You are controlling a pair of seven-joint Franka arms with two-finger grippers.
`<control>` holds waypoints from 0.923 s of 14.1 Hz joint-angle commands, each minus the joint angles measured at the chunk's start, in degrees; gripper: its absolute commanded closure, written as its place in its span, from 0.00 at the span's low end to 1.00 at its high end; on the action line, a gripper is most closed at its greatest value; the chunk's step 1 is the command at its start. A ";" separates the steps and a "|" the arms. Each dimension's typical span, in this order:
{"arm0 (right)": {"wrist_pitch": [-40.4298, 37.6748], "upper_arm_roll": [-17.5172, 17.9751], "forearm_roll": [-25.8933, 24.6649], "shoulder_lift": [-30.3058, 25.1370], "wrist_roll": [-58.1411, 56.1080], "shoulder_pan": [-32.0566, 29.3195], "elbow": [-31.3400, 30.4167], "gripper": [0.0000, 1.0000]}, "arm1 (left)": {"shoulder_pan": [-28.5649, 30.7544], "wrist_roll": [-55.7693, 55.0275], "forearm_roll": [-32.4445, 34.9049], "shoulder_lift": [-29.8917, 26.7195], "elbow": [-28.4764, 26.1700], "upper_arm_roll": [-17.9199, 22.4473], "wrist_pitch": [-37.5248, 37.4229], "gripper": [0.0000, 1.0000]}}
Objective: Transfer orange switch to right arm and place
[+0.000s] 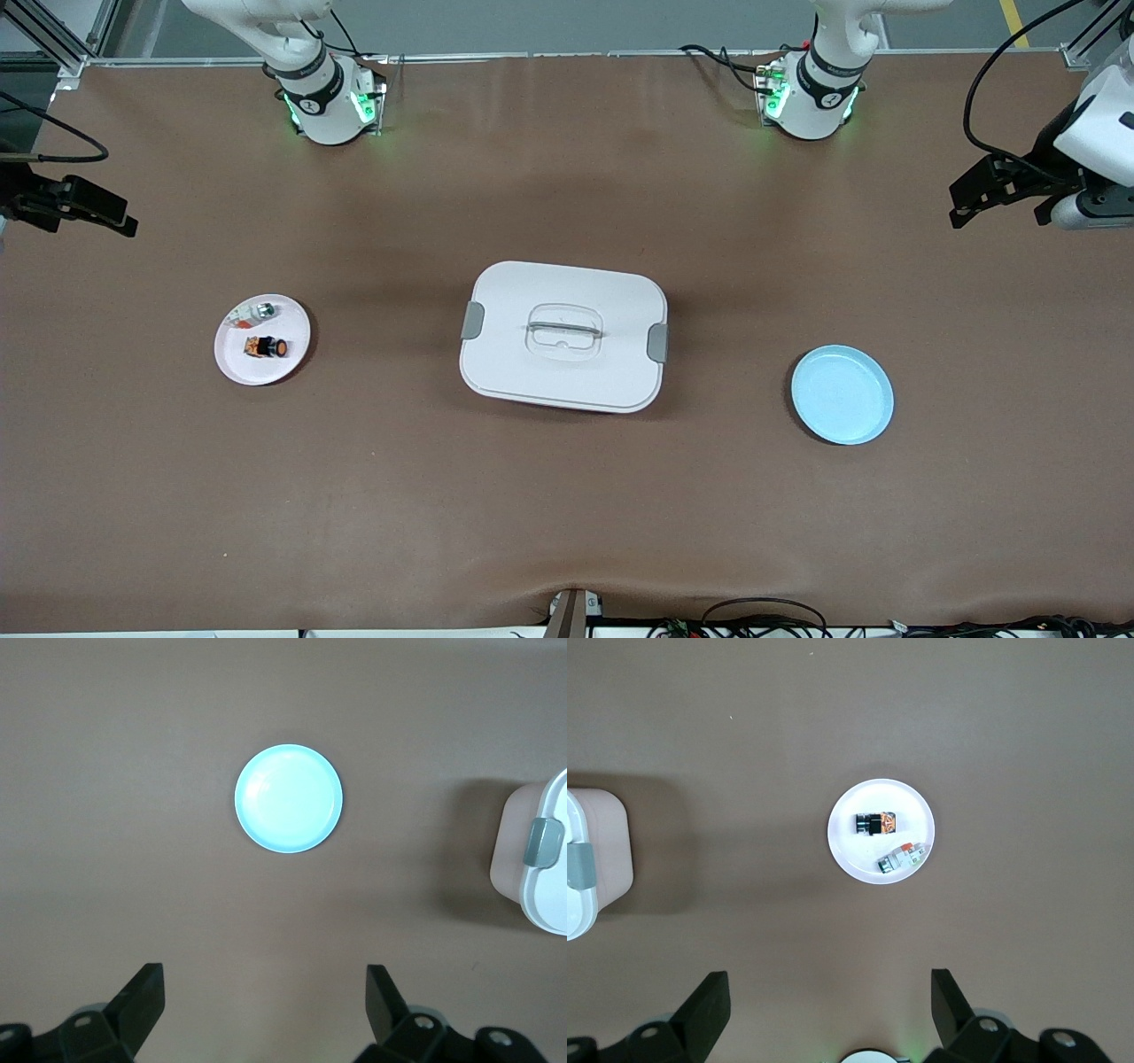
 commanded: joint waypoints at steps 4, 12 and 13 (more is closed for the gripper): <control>0.81 0.45 0.84 -4.41 0.80 -0.70 -5.68 0.00 | 0.14 1.43 -0.78 -0.25 -0.30 -0.18 0.76 0.00; 1.52 0.54 0.93 -5.47 0.71 -0.52 -7.01 0.00 | 0.23 1.43 -0.78 -0.25 -0.21 -0.45 0.76 0.00; 1.52 0.54 1.28 -5.47 0.80 -0.61 -7.01 0.00 | 0.23 1.43 -0.78 -0.25 -0.21 -0.36 0.76 0.00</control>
